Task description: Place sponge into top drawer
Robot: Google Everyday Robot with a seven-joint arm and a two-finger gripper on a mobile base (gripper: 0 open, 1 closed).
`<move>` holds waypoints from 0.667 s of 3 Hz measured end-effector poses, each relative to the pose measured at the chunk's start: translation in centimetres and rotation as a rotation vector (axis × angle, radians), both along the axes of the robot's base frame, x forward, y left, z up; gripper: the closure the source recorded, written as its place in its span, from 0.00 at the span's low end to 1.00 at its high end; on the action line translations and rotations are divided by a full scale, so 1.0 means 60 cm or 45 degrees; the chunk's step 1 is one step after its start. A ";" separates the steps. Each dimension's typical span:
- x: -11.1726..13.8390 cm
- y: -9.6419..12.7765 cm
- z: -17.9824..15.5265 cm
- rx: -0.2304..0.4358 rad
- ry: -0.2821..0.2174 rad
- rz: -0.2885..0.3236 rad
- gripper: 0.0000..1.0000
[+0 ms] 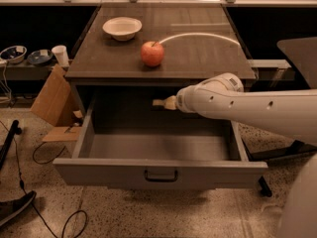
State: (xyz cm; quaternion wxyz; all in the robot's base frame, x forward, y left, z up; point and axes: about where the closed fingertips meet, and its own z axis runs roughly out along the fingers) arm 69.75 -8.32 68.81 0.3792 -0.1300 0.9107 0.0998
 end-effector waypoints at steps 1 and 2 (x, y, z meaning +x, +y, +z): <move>0.022 -0.011 -0.025 0.025 0.029 -0.088 1.00; 0.032 -0.020 -0.035 0.043 0.047 -0.149 1.00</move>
Offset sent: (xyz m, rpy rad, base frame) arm 0.0198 -0.0088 -0.0357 0.0414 0.0478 -0.1702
